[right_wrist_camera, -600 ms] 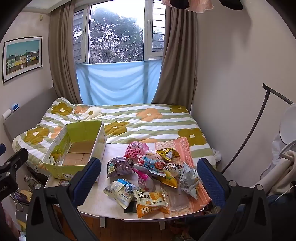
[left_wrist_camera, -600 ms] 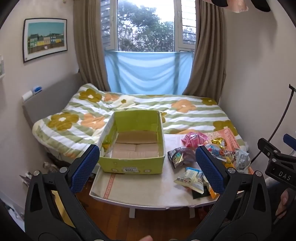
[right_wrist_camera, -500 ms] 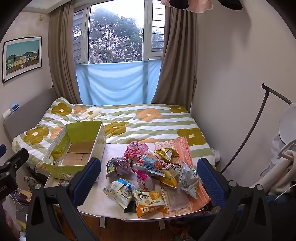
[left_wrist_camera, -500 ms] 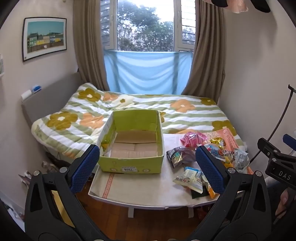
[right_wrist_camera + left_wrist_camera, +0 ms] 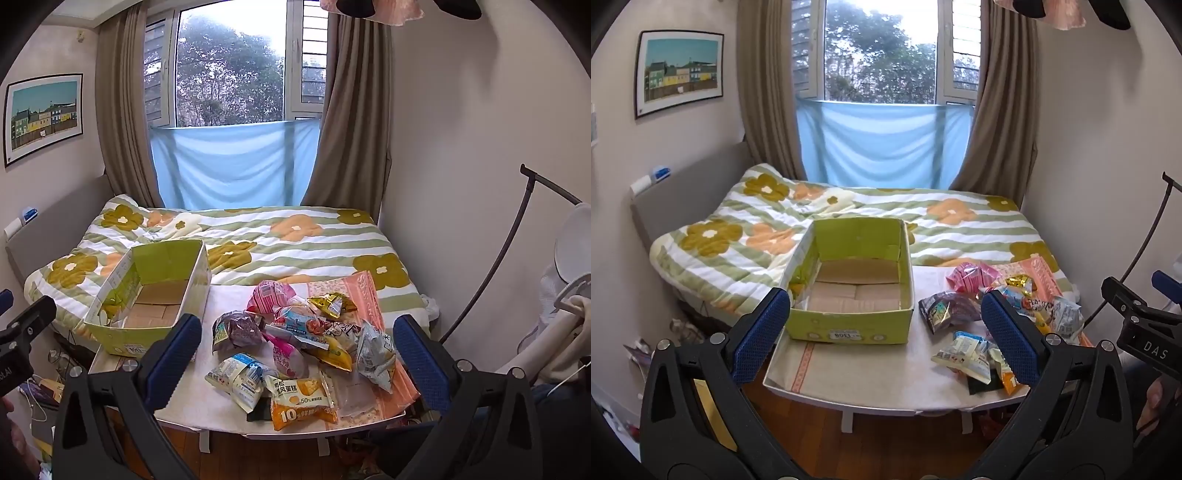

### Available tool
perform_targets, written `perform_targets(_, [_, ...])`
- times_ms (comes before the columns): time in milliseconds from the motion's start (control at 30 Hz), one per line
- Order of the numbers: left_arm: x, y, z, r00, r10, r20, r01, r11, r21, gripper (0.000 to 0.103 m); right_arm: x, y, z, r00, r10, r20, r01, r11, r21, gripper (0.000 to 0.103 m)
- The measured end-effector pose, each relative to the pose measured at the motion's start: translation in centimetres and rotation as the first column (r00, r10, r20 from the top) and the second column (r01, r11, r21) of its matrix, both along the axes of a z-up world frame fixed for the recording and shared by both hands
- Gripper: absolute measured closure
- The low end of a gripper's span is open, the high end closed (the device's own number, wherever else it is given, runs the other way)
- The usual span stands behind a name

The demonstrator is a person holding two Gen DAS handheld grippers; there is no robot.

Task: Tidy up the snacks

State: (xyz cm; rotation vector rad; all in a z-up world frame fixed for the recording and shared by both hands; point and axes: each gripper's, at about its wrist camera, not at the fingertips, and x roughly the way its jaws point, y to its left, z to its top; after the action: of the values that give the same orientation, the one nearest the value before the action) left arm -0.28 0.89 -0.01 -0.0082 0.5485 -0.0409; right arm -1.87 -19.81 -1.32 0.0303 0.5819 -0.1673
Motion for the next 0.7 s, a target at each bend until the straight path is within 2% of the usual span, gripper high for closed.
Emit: perform_targets(700, [-0.44, -0.55, 0.27, 1.000, -0.001, 0.005, 0.001, 1.000, 0.013, 0.000, -0.11, -0.09, 0.01, 1.000, 0.001, -0.003, -0.001, 1.000, -0.001, 0.000])
